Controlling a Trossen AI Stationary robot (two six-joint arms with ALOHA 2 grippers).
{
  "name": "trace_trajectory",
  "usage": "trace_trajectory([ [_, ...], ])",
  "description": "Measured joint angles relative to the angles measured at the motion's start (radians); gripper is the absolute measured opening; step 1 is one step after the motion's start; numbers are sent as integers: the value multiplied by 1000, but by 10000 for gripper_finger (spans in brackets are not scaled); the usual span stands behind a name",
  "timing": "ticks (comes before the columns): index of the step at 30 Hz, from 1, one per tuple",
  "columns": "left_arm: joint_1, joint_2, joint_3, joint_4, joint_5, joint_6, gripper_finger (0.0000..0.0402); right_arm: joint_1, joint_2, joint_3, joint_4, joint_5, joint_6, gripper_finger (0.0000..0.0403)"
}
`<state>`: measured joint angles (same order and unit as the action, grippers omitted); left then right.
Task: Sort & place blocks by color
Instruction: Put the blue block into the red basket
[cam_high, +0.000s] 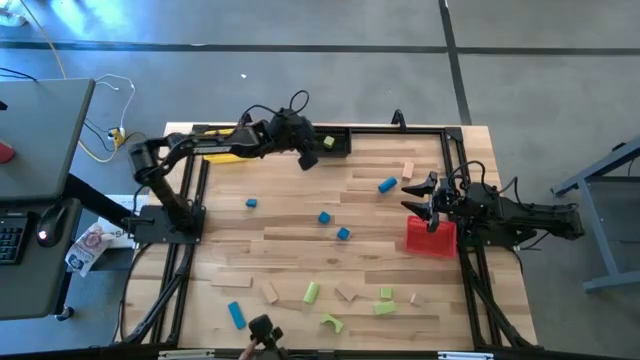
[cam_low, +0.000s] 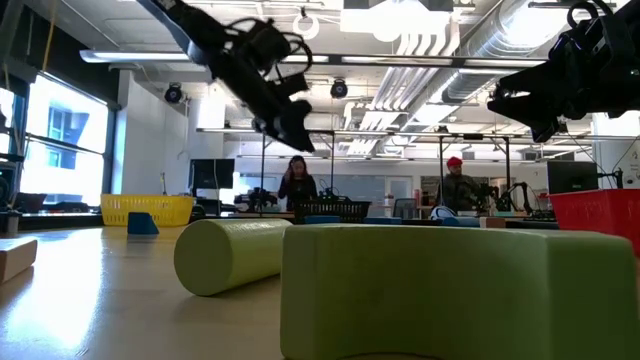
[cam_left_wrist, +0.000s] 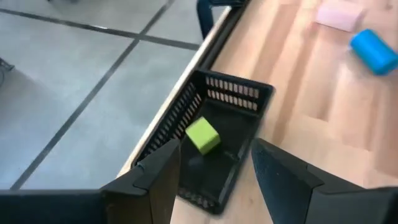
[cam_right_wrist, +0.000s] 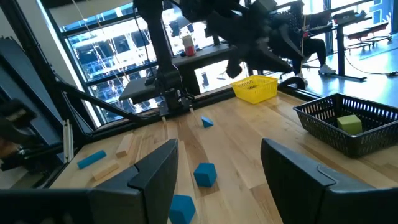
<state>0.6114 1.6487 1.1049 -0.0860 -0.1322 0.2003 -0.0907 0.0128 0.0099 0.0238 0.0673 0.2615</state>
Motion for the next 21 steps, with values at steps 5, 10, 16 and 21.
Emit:
trace_trajectory([
  [5, -40, -137, 0, -120, 21, 2, 186, 0, 0, 0, 0, 0, 0, 216],
  [10, -96, -269, 0, -235, 39, -4, 184, 0, 0, 0, 0, 1, 68, 216],
  [16, -164, -395, 0, -360, 46, -36, 184, 0, 0, 0, 30, 64, 166, 216],
  [21, -210, -476, -41, -407, 107, -109, 185, 0, 0, 0, 141, 82, 161, 216],
])
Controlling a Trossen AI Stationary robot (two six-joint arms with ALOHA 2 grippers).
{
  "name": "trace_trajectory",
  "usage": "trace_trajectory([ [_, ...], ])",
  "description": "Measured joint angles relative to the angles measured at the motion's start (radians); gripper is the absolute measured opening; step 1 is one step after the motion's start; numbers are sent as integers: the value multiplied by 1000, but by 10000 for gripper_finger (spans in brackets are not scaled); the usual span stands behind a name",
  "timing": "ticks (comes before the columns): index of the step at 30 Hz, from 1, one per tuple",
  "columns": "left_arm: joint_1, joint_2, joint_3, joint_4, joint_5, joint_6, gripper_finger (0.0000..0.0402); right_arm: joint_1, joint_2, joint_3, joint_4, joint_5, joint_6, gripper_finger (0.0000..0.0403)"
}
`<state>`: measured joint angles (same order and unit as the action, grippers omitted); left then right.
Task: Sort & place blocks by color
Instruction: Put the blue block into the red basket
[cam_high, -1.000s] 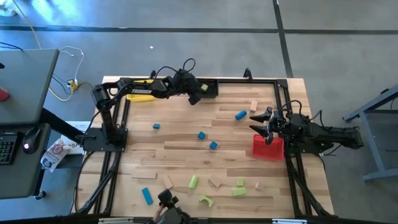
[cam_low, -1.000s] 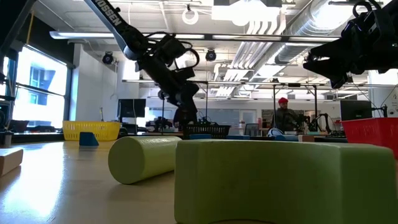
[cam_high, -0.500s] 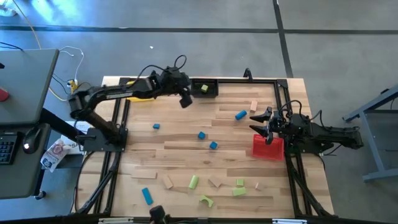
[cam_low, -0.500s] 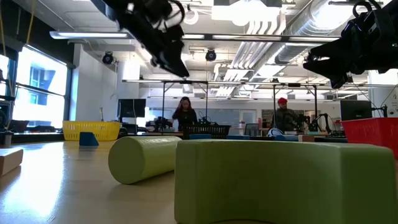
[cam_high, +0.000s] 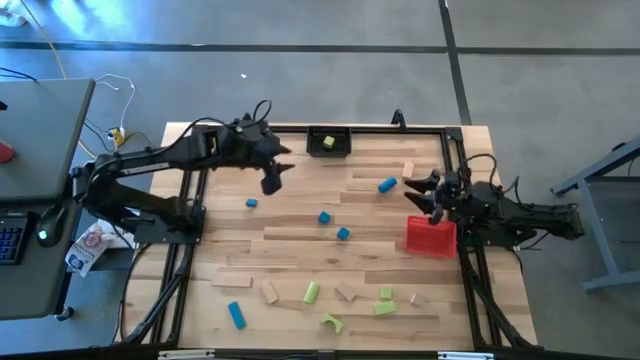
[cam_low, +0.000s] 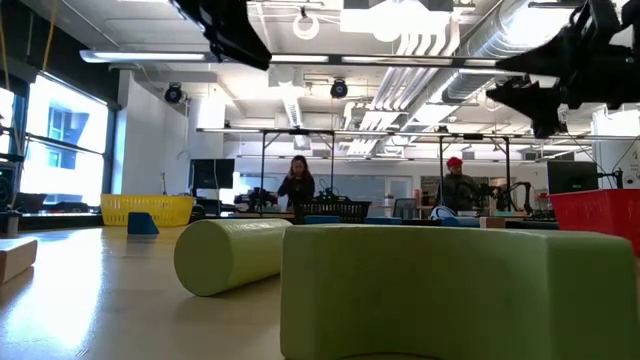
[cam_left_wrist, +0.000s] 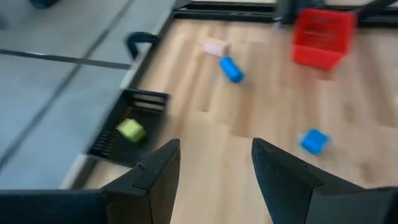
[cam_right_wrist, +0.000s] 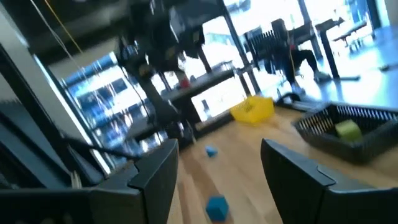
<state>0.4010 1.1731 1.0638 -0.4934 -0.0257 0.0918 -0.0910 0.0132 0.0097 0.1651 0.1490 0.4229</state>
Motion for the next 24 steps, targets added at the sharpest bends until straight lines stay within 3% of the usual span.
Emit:
trace_trajectory([
  [6, -64, -78, -146, 61, 10, -95, 186, 0, 0, 0, 139, 16, 14, 216],
  [12, -120, -110, -215, 108, -19, -169, 186, 0, 46, 60, 84, 108, -15, 216],
  [18, -173, -110, -224, 142, -21, -186, 186, 0, 210, 200, -23, 170, -122, 216],
  [24, -210, -106, -224, 170, -39, -186, 186, -20, 426, 383, -264, 287, -222, 216],
])
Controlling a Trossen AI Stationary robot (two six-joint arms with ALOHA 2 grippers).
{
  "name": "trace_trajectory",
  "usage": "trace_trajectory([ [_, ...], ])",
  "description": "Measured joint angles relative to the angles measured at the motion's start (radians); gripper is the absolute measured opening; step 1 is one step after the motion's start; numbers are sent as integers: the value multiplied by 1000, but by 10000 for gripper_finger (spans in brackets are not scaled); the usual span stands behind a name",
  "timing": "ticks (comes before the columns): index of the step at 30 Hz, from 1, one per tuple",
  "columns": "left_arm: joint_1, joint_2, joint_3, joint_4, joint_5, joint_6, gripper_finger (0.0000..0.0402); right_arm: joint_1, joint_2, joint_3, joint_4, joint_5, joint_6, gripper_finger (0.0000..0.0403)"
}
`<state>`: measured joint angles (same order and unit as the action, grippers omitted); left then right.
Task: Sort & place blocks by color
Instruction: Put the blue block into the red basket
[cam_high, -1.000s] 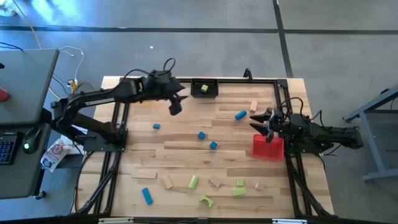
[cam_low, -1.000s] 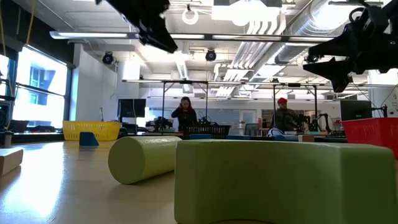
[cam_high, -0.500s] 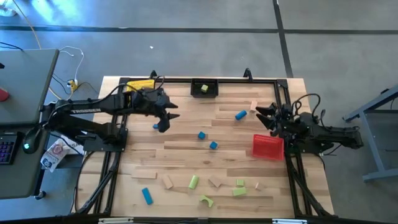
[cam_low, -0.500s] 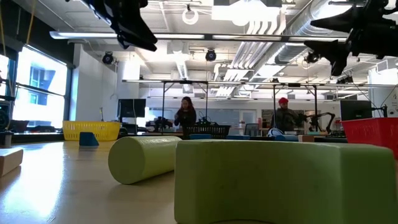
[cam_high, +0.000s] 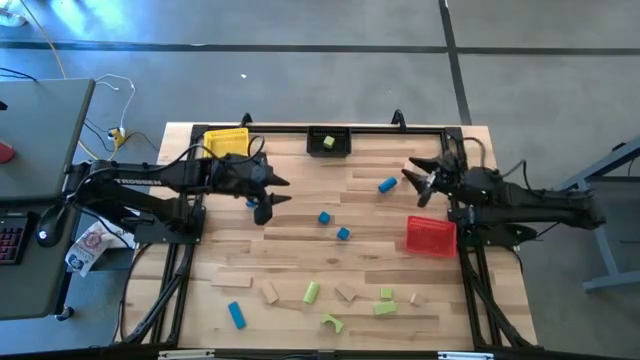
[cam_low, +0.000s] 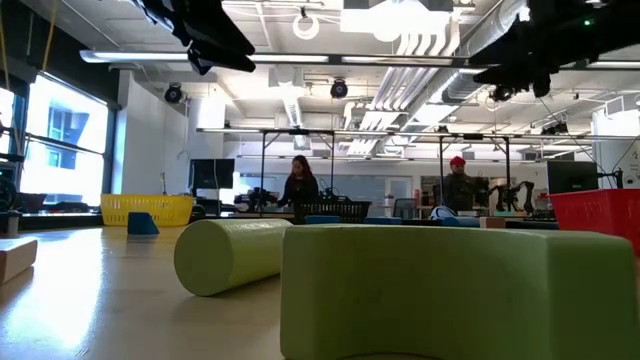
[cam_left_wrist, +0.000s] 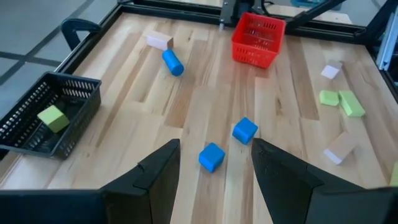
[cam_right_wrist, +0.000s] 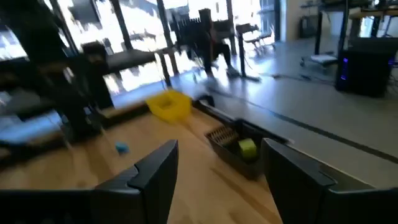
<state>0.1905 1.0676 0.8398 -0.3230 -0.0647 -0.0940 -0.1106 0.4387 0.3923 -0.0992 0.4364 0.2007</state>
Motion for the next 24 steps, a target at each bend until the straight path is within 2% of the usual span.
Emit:
trace_trajectory([
  [6, -4, 0, 0, -1, -3, 0, 186, -67, 238, 202, -260, -66, -8, 216],
  [15, -3, 0, 0, -2, -3, 0, 186, -168, 573, 438, -455, -229, -139, 216],
  [20, -3, 0, 0, -2, -3, 0, 186, -193, 747, 538, -612, -254, -261, 216],
  [24, -3, 0, 0, -12, -3, 0, 186, -193, 867, 595, -721, -250, -419, 216],
])
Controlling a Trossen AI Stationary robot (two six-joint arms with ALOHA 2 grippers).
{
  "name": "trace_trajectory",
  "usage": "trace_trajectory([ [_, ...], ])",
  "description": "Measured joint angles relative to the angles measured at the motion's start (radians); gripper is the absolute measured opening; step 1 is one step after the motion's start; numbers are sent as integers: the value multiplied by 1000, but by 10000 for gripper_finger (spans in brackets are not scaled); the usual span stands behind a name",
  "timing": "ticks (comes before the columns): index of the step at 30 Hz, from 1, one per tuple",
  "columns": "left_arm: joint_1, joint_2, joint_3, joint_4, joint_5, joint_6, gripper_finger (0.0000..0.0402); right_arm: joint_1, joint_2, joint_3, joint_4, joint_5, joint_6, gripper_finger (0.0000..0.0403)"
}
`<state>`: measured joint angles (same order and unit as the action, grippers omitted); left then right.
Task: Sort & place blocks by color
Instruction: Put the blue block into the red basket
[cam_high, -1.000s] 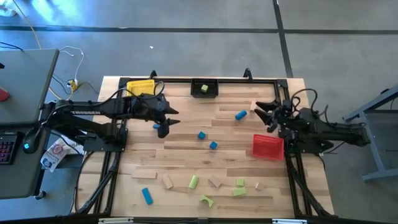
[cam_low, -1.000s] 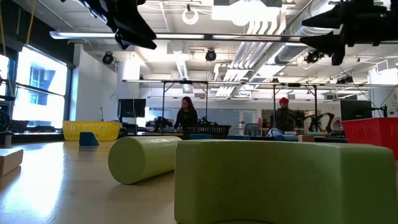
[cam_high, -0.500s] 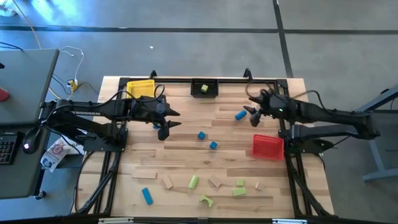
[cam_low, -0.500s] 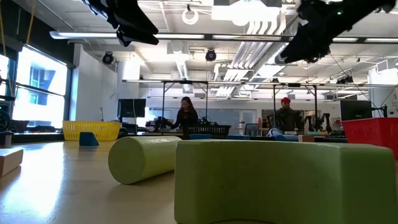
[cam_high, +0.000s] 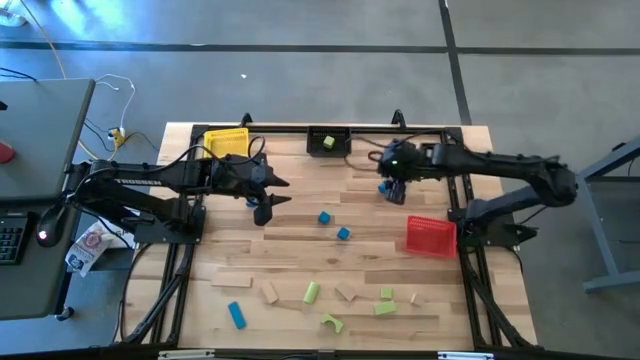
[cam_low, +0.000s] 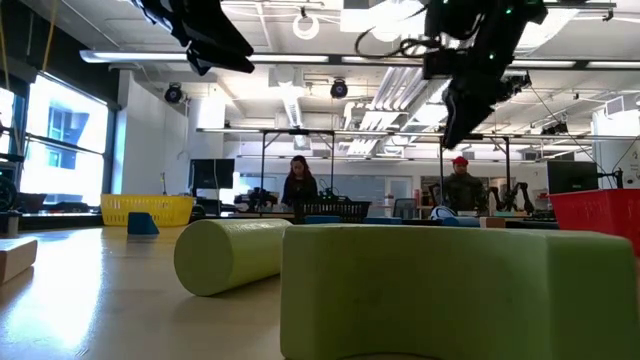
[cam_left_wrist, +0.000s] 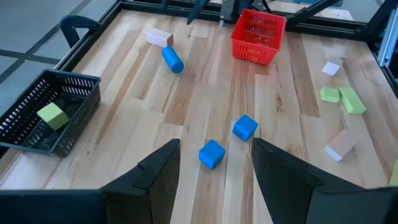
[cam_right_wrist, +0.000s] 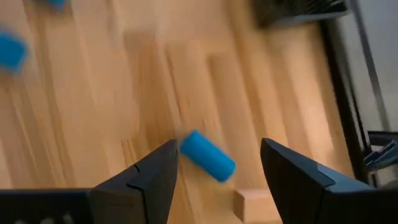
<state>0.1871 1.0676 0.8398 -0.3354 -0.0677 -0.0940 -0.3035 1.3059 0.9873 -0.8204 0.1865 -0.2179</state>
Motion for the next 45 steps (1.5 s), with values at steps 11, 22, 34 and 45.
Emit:
trace_trajectory([
  [11, 0, 0, 0, -12, 0, 0, 186, 1, 246, 20, -68, 114, -320, 216],
  [22, 0, 0, 0, -12, 0, 0, 186, 1, 412, 19, -21, 139, -369, 216],
  [34, 0, 1, 0, -12, 1, 0, 186, 2, 487, 19, 3, 140, -330, 164],
  [45, 0, 1, 0, -12, 1, 0, 186, 25, 449, 32, -38, 90, -109, 97],
])
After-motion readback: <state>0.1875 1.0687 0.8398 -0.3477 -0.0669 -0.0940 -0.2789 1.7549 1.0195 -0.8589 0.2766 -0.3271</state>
